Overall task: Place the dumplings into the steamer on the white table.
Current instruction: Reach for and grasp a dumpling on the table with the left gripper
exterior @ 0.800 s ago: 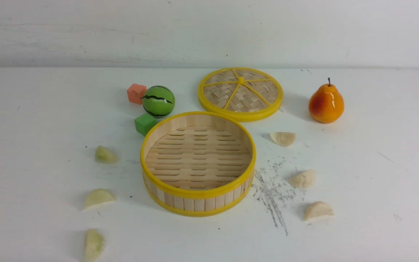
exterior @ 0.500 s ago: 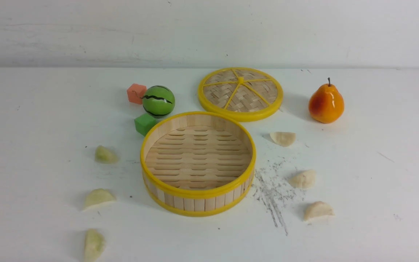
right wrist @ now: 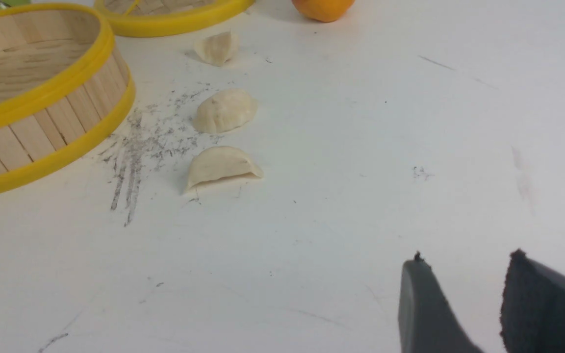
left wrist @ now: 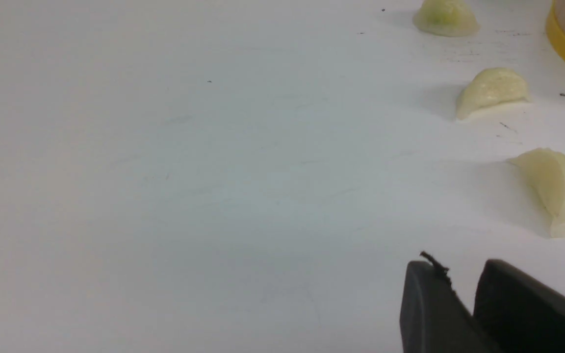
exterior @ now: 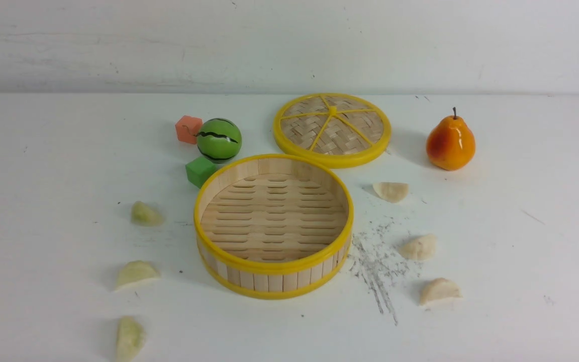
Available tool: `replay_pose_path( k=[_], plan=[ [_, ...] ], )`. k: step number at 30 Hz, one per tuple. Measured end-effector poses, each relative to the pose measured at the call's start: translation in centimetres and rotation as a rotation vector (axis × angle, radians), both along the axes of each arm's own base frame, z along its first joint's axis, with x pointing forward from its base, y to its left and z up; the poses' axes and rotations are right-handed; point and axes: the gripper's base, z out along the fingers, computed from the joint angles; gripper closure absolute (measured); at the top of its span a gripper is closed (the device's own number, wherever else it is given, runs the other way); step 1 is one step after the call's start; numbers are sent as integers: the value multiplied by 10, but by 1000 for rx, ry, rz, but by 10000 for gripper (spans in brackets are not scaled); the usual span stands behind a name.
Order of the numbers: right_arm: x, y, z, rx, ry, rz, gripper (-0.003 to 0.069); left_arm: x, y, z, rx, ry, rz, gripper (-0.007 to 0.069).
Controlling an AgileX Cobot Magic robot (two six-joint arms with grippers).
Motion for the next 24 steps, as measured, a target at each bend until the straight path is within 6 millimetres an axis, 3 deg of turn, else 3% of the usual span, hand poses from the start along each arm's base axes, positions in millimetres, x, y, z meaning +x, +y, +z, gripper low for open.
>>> replay_pose_path(
  k=[9, 16, 24],
  plan=[
    [0, 0, 0, -7, -1, -1, 419, 0, 0, 0, 0, 0, 0, 470],
    [1, -3, 2, -106, -37, -8, 419, 0, 0, 0, 2, 1, 0, 466],
    [5, -2, 24, -166, -306, 2, 419, 0, 3, 1, 73, -2, 5, 460]
  ],
)
